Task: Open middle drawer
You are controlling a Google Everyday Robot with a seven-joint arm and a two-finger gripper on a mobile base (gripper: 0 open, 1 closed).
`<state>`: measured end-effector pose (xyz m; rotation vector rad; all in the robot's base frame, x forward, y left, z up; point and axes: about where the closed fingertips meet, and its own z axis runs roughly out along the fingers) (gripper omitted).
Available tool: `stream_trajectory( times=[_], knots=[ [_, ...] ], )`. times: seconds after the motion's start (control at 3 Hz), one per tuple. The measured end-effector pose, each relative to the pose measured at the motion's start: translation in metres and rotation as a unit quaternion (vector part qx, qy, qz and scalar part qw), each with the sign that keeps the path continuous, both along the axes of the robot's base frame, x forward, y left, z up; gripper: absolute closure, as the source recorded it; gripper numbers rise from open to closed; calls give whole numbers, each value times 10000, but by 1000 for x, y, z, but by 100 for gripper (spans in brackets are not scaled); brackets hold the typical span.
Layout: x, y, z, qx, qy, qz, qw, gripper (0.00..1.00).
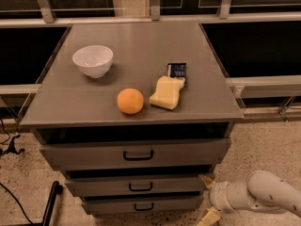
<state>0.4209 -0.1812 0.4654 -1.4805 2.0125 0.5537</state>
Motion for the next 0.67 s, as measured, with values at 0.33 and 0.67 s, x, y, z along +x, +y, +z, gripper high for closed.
stream_trajectory(
  times=[0.33, 0.67],
  knots=[
    [6, 12, 1, 109, -99, 112, 9998, 0],
    [13, 24, 2, 124, -195, 249, 9994, 0]
  ],
)
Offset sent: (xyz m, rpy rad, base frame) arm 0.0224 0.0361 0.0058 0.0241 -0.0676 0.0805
